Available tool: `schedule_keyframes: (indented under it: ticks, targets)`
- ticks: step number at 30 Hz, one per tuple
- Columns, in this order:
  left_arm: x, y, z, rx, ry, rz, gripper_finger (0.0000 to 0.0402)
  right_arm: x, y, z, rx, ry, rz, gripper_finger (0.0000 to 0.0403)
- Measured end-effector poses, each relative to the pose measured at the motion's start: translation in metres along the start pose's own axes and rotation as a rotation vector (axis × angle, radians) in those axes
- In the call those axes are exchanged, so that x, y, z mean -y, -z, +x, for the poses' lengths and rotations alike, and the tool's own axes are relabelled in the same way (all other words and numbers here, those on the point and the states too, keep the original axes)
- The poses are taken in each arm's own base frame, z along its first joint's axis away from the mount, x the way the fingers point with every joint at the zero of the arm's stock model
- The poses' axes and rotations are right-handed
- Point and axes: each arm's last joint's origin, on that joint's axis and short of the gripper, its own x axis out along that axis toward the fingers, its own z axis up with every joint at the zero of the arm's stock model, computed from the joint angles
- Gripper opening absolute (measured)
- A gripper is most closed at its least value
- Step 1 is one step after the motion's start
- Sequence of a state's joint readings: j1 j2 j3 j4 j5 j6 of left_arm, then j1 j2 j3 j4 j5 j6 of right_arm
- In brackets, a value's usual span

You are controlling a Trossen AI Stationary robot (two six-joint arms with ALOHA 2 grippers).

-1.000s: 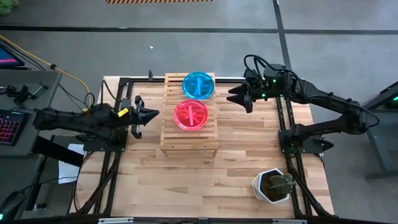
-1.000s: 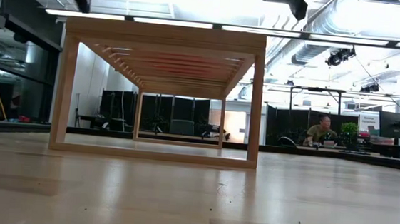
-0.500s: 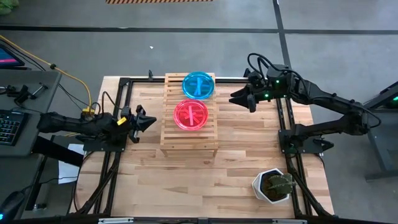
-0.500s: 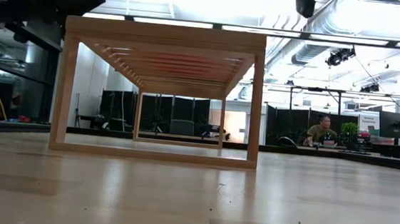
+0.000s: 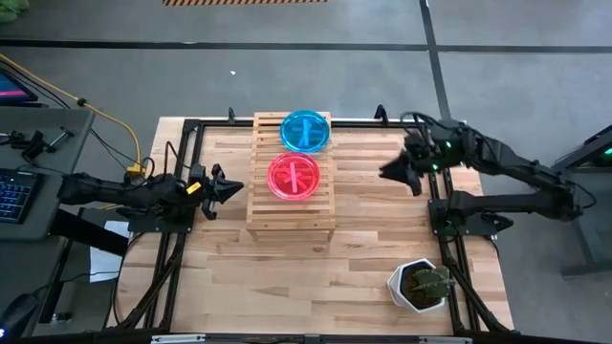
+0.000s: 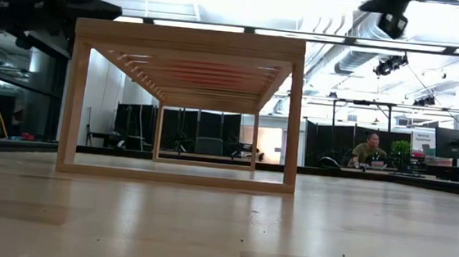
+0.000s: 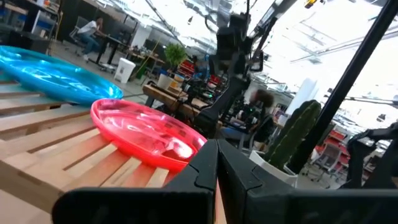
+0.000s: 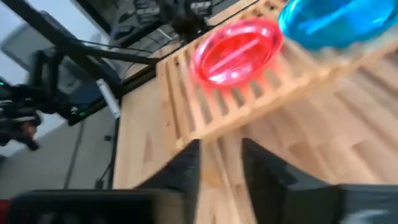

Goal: Place and stack plates onto a shelf
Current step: Return to Home Position

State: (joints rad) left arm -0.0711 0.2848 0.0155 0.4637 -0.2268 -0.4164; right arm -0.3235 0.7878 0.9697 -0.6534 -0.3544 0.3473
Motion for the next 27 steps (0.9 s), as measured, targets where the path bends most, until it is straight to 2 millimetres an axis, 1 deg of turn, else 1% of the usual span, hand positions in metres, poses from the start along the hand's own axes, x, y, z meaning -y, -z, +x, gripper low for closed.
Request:
schedule_keyframes:
  ticks: [3,4,5,8,11,15,21,24,27]
  targets:
    - [0.0,0.0,0.0,0.0,0.0,0.009,0.0001,0.005,0.034,-0.005,0.048,-0.067,0.033,0.0028]
    - [0.0,0.0,0.0,0.0,0.0,0.008,0.0001,0.007,0.044,-0.007,0.078,-0.097,0.04,0.0014]
    - [0.0,0.0,0.0,0.001,0.0,0.006,0.0001,0.009,0.054,-0.009,0.11,-0.125,0.047,0.0009]
    - [0.0,0.0,0.0,0.0,0.0,0.009,0.0001,0.015,0.077,-0.008,0.237,-0.192,0.062,0.0019]
    - [0.0,0.0,0.0,0.0,0.0,0.006,0.0001,0.024,0.096,0.0,0.338,-0.261,0.061,0.0006]
    - [0.0,0.0,0.0,0.001,0.0,0.009,0.0001,0.03,0.112,0.009,0.479,-0.331,0.064,0.0005]
    - [0.0,0.0,0.0,-0.003,-0.001,0.009,0.0001,0.029,0.13,0.013,0.459,-0.392,0.038,0.0001]
    - [-0.001,0.001,0.0,-0.013,-0.006,0.011,0.0001,0.031,0.138,0.014,0.476,-0.384,0.009,0.0]
    - [-0.001,0.002,-0.001,-0.029,-0.013,0.014,0.0001,0.037,0.15,0.02,0.504,-0.365,0.039,0.0]
